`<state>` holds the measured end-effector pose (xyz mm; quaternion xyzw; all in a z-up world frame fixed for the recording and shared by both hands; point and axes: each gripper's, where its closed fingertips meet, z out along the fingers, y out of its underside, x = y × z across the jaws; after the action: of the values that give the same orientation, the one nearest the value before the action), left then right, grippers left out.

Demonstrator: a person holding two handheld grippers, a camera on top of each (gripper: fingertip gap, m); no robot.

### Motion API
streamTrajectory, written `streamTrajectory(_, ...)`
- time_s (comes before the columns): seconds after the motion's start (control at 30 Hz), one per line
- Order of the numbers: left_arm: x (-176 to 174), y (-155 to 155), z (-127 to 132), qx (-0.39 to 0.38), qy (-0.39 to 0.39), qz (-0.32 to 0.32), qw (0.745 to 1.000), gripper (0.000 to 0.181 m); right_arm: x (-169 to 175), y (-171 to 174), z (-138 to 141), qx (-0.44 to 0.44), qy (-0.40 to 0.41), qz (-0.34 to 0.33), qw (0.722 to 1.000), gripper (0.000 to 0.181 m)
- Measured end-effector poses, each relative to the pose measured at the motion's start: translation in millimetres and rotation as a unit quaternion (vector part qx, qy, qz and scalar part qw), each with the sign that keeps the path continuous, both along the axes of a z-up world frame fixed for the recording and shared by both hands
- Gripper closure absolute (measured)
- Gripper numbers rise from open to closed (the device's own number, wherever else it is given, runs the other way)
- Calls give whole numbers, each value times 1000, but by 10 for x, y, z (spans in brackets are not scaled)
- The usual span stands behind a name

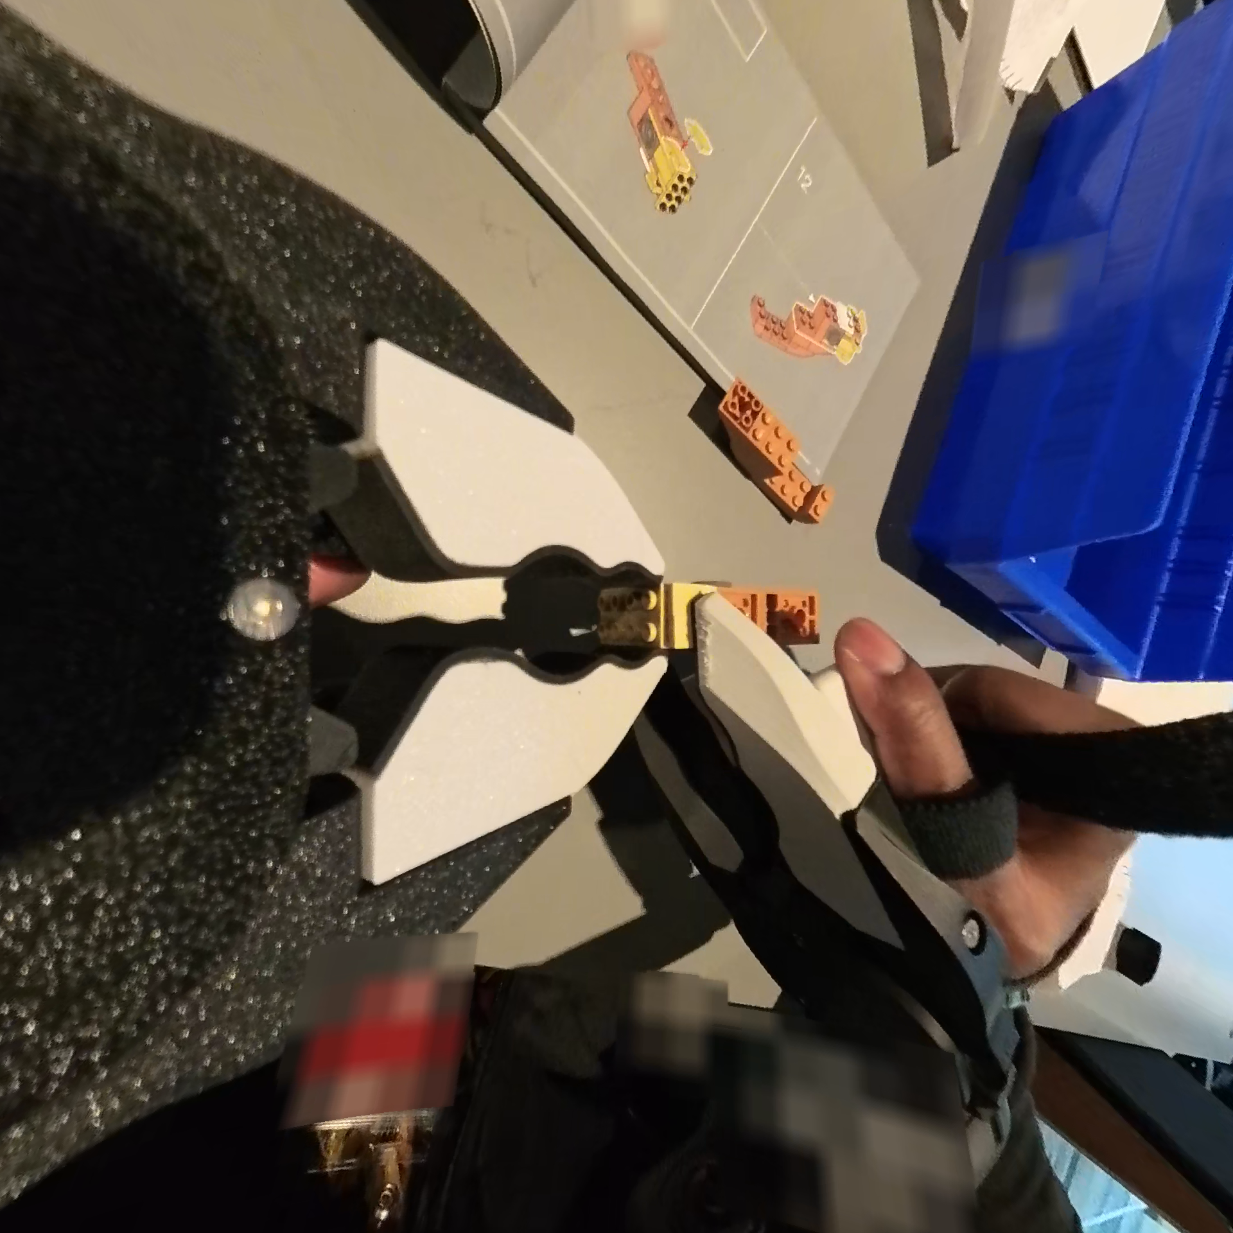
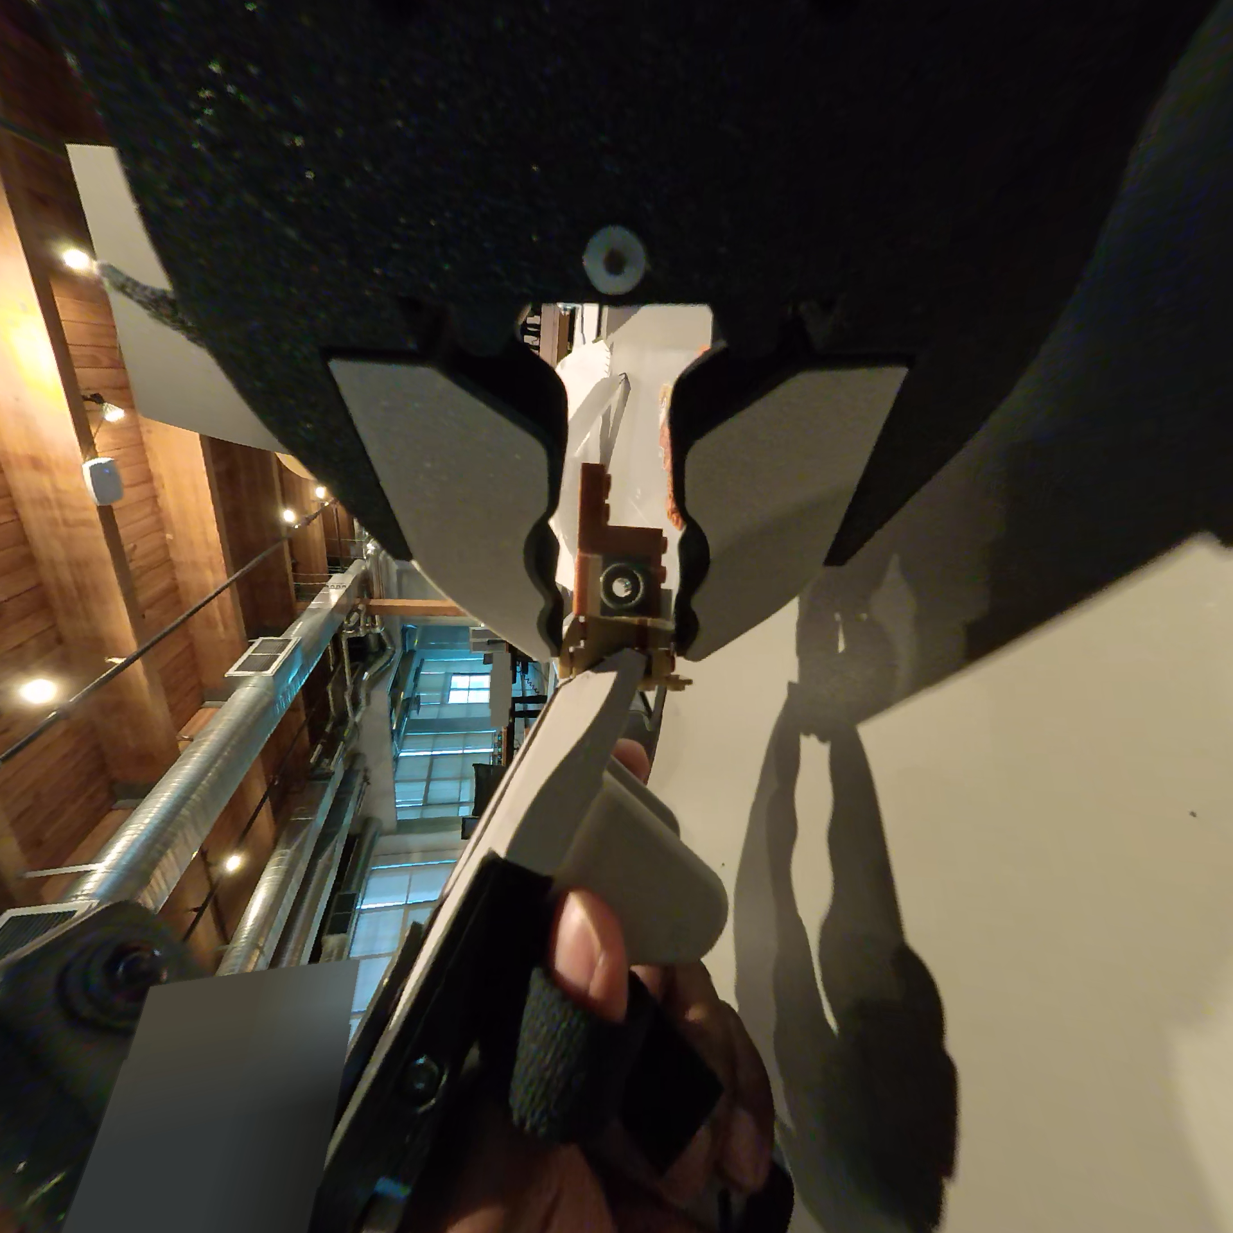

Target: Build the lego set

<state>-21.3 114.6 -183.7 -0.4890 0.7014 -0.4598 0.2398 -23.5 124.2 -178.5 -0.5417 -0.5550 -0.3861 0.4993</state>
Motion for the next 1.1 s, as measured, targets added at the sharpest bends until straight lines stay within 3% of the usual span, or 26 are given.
streamTrajectory(0.67,11,-1,16,-12,-3,5,1000,165,2,-6,13,-4,-3,-14,1000,150)
streamTrajectory(0.87,20,25,-43,-49,8,7,999,165,-6,-17,86,-10,50,-8,999,129)
streamTrajectory(1.1,3,51,67,-156,1,-1,988,165,48,-12,133,-40,125,-15,991,126)
